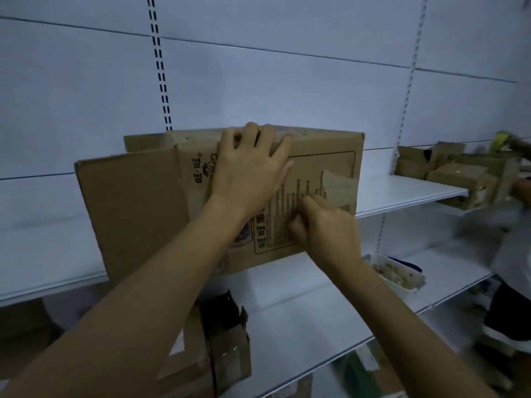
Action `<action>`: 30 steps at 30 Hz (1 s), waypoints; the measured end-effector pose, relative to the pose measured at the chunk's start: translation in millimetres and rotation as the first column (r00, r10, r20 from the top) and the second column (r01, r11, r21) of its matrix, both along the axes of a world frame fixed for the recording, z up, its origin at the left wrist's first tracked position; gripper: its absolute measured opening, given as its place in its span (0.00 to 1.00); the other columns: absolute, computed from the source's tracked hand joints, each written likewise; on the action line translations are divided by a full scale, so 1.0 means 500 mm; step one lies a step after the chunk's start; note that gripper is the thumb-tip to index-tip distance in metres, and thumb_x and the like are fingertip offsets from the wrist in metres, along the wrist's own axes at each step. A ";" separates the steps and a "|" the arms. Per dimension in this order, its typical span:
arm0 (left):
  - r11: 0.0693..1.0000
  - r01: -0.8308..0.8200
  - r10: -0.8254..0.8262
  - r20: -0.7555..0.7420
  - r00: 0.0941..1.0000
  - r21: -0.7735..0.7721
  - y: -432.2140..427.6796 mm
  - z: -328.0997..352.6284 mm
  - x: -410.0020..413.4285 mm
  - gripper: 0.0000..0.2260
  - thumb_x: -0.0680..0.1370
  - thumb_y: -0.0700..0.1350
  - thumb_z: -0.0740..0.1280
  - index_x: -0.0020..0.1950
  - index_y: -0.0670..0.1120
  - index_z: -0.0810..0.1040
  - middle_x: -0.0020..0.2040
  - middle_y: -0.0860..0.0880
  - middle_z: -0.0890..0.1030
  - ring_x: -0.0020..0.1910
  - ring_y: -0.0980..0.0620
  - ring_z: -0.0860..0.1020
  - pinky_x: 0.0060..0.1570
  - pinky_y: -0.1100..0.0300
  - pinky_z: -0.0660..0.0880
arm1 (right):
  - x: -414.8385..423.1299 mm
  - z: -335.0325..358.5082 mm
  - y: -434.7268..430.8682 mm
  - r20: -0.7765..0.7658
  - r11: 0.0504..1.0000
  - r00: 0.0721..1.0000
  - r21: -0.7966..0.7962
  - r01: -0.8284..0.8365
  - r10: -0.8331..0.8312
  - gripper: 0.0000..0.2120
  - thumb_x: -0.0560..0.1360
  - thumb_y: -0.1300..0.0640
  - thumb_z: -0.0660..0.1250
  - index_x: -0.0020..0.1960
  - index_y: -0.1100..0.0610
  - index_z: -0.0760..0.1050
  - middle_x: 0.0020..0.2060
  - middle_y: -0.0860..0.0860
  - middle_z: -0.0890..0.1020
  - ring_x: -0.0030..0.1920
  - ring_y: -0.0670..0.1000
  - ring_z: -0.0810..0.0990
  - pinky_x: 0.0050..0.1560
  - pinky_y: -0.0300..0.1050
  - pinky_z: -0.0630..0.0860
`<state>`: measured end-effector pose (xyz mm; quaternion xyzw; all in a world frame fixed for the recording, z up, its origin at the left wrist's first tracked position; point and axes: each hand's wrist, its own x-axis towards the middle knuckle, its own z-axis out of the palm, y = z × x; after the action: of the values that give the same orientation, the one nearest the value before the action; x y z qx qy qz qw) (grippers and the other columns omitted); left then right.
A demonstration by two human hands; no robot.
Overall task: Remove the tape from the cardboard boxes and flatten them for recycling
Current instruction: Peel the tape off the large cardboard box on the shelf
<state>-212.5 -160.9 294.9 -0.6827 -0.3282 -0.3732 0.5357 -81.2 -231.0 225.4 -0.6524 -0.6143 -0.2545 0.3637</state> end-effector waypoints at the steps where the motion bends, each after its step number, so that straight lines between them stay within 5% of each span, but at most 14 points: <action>1: 1.000 -0.006 0.007 -0.008 1.000 0.017 0.002 -0.003 -0.001 0.18 0.81 0.56 0.53 0.64 0.49 0.73 0.53 0.46 0.79 0.51 0.46 0.77 0.49 0.53 0.72 | 0.004 -0.013 -0.007 -0.133 0.998 0.990 0.053 -0.044 0.051 0.05 0.76 0.56 0.64 0.44 0.56 0.74 0.38 0.51 0.80 0.35 0.51 0.77 0.35 0.48 0.76; 5: 0.998 0.004 -0.004 -0.014 1.000 0.067 0.004 -0.018 -0.001 0.20 0.81 0.57 0.54 0.68 0.51 0.72 0.54 0.49 0.79 0.51 0.49 0.77 0.51 0.55 0.72 | -0.031 -0.057 -0.026 -0.252 0.980 0.966 0.201 -0.013 0.065 0.08 0.75 0.58 0.68 0.53 0.57 0.79 0.47 0.52 0.83 0.43 0.50 0.81 0.42 0.49 0.80; 11: 0.997 0.028 -0.026 -0.034 0.999 0.079 0.000 -0.020 -0.002 0.20 0.80 0.57 0.55 0.68 0.51 0.71 0.54 0.50 0.79 0.52 0.50 0.77 0.52 0.57 0.73 | -0.076 -0.045 -0.017 -0.136 0.980 0.971 0.006 0.200 -0.197 0.10 0.80 0.54 0.59 0.53 0.58 0.76 0.48 0.53 0.81 0.43 0.56 0.80 0.40 0.50 0.76; 17: 0.997 0.065 -0.063 -0.038 0.997 0.043 -0.006 -0.021 -0.008 0.20 0.80 0.56 0.55 0.69 0.50 0.70 0.55 0.49 0.79 0.53 0.50 0.77 0.53 0.57 0.72 | -0.095 -0.030 -0.010 -0.032 0.945 0.947 -0.085 0.317 -0.320 0.04 0.79 0.63 0.59 0.50 0.59 0.73 0.47 0.55 0.80 0.42 0.58 0.80 0.39 0.47 0.73; 27: 0.995 0.101 -0.101 -0.006 0.995 0.028 -0.004 -0.015 -0.010 0.19 0.80 0.56 0.57 0.66 0.50 0.72 0.54 0.49 0.79 0.53 0.49 0.77 0.52 0.56 0.73 | -0.059 -0.003 0.005 0.155 0.953 0.947 -0.067 0.296 -0.283 0.05 0.80 0.57 0.59 0.48 0.59 0.70 0.43 0.55 0.79 0.34 0.54 0.77 0.35 0.46 0.75; 30: 0.993 0.117 -0.117 0.018 0.993 -0.008 -0.006 -0.018 -0.009 0.19 0.80 0.55 0.56 0.68 0.49 0.71 0.55 0.47 0.78 0.53 0.48 0.76 0.52 0.54 0.72 | -0.034 -0.013 0.003 -0.022 0.982 0.982 0.004 0.187 -0.187 0.07 0.80 0.55 0.58 0.49 0.59 0.70 0.40 0.53 0.77 0.34 0.52 0.74 0.37 0.50 0.77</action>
<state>-216.9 -163.8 285.7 -0.6998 -0.2937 -0.4086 0.5070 -98.3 -229.3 218.8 -0.7088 -0.5457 -0.2824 0.3465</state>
